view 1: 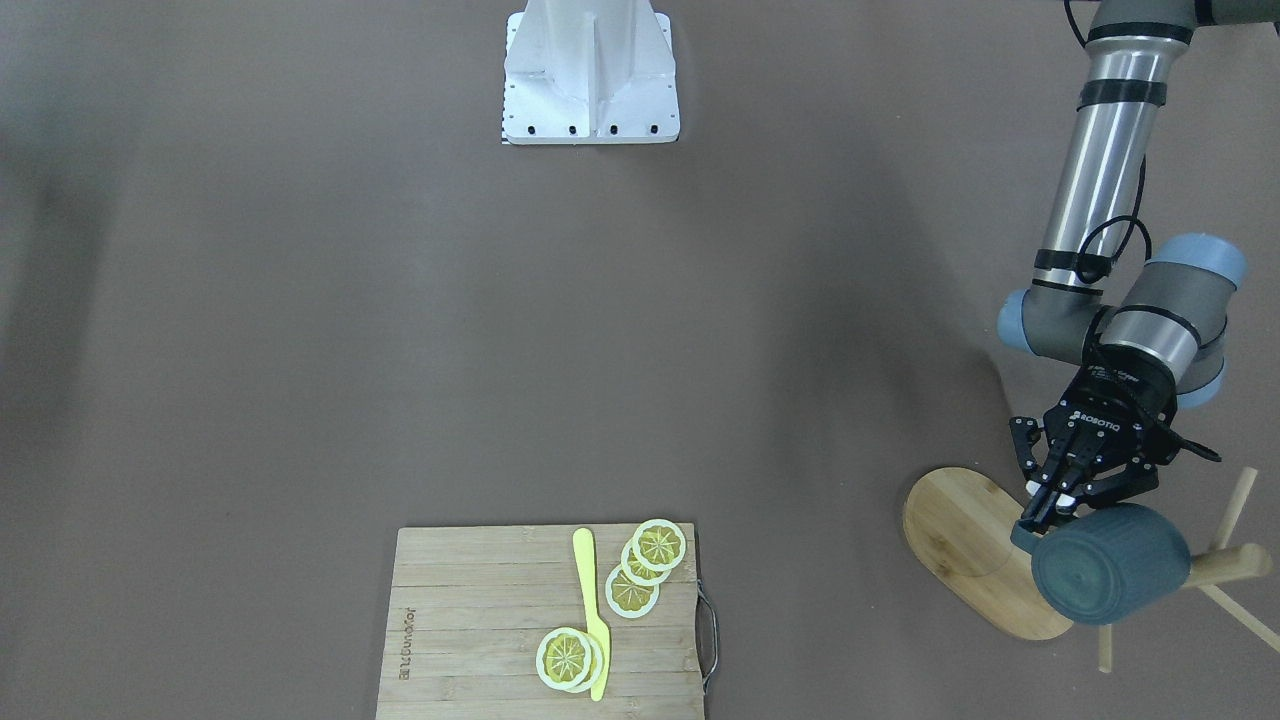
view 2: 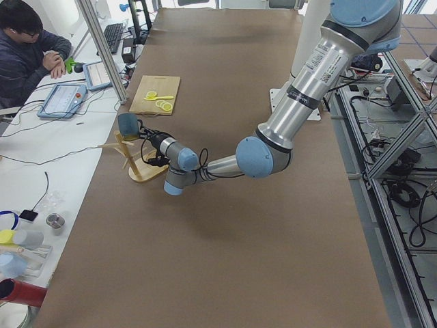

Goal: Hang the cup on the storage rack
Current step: 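Open the left gripper and pull it back from the hung mug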

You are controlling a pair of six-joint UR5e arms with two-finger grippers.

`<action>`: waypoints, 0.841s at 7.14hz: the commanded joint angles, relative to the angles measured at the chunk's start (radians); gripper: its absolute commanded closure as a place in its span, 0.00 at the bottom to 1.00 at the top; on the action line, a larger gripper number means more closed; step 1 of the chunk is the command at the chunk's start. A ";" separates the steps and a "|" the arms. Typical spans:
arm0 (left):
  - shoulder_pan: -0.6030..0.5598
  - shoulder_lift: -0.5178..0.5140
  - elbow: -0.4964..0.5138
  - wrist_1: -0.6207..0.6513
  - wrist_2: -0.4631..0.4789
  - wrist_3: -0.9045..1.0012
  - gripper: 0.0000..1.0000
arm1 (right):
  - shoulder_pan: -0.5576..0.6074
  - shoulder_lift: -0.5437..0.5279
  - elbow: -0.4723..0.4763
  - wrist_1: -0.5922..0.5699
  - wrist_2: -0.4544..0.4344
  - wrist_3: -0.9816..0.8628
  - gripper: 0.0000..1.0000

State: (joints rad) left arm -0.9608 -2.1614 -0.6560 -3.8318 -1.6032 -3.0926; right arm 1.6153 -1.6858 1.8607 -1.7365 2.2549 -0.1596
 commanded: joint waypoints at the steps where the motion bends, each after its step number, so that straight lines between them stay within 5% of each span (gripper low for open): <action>1: 0.000 0.000 0.002 0.000 0.000 0.024 0.02 | 0.000 0.000 0.000 0.000 0.000 -0.001 0.00; 6: 0.008 0.000 -0.007 0.000 -0.001 0.051 0.01 | 0.000 0.000 0.000 0.000 0.000 -0.001 0.00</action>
State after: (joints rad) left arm -0.9539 -2.1614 -0.6558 -3.8319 -1.6033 -3.0423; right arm 1.6153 -1.6859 1.8607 -1.7365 2.2549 -0.1611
